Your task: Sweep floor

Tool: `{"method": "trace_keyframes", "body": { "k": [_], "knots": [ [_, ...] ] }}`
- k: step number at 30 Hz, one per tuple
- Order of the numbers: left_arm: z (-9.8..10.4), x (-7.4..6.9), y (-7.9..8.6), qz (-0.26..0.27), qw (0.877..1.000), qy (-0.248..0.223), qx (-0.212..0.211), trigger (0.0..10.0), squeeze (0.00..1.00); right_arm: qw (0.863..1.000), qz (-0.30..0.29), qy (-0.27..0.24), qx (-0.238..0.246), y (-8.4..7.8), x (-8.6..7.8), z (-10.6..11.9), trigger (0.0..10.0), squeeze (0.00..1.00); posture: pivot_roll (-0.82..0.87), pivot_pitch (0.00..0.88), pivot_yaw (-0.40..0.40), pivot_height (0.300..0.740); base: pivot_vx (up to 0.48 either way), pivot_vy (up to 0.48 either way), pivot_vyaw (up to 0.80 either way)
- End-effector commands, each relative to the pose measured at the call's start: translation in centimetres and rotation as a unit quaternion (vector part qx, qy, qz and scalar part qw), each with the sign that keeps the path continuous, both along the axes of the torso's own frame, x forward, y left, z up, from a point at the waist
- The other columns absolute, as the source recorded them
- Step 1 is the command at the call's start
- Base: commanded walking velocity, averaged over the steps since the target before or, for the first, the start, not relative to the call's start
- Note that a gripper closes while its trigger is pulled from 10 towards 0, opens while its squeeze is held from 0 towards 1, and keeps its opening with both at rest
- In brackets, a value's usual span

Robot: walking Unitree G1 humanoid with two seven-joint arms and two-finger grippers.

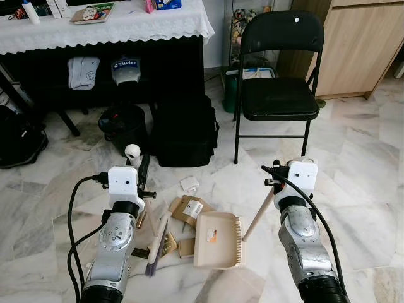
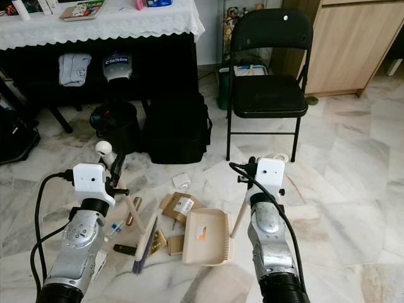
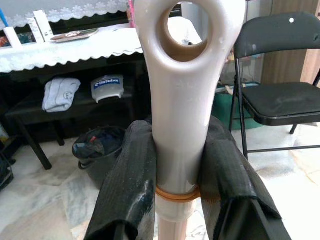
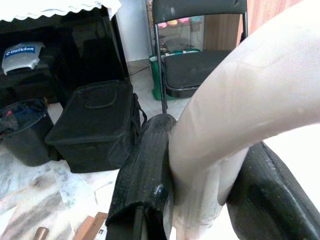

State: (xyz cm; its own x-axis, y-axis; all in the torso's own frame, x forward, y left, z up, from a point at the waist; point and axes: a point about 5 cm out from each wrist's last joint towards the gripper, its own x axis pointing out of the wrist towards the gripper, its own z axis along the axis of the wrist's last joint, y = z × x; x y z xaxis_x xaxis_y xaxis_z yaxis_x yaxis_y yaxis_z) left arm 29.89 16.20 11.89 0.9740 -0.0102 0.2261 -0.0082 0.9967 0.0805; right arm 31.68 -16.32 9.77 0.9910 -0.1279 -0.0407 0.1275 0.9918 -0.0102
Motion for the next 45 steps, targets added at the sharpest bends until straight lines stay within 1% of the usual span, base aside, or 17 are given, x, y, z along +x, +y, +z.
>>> {"method": "trace_keyframes", "body": {
  "k": [1, 7, 11, 18, 27, 37, 45],
  "knots": [
    [0.94, 0.19, 0.33, 0.009, 1.0, -0.023, 0.001, 10.0, 0.0, 1.0, 0.008, -0.007, -0.001, 0.41, 0.15, 0.35, 10.0, 0.0, 0.02, 0.096, 0.064, 0.74, 0.0, 0.0, 0.0],
    [0.83, 0.15, 0.39, 0.01, 1.0, -0.02, 0.001, 10.0, 0.0, 1.0, 0.003, 0.009, -0.014, -0.02, -0.17, -0.32, 10.0, 0.0, 0.02, 0.099, 0.063, 0.74, 0.0, 0.0, 0.0],
    [0.82, 0.16, 0.4, 0.011, 1.0, -0.019, 0.002, 10.0, 0.0, 1.0, 0.0, 0.006, -0.013, -0.29, -0.15, -0.18, 10.0, 0.0, 0.02, 0.1, 0.062, 0.74, 0.266, 0.0, 0.0],
    [0.84, 0.19, 0.36, 0.011, 1.0, -0.02, 0.001, 10.0, 0.0, 1.0, 0.003, -0.003, -0.014, -0.1, 0.01, 0.26, 10.0, 0.0, 0.02, 0.102, 0.063, 0.74, 0.303, 0.0, 0.0],
    [0.85, 0.17, 0.33, 0.011, 1.0, -0.022, -0.002, 10.0, 0.0, 1.0, 0.004, 0.0, -0.016, -0.11, -0.1, 0.11, 10.0, 0.0, 0.02, 0.104, 0.062, 0.74, 0.312, 0.0, 0.0],
    [0.92, 0.16, 0.43, 0.013, 1.0, -0.024, -0.001, 10.0, 0.0, 1.0, 0.008, 0.003, -0.015, 0.06, -0.09, 0.02, 10.0, 0.0, 0.02, 0.107, 0.062, 0.74, 0.0, 0.0, 0.0],
    [0.88, 0.13, 0.48, 0.013, 1.0, -0.023, 0.0, 10.0, 0.0, 1.0, 0.007, 0.005, -0.01, -0.04, -0.43, -0.53, 10.0, 0.0, 0.02, 0.108, 0.064, 0.74, 0.0, 0.0, 0.0]
  ]
}}
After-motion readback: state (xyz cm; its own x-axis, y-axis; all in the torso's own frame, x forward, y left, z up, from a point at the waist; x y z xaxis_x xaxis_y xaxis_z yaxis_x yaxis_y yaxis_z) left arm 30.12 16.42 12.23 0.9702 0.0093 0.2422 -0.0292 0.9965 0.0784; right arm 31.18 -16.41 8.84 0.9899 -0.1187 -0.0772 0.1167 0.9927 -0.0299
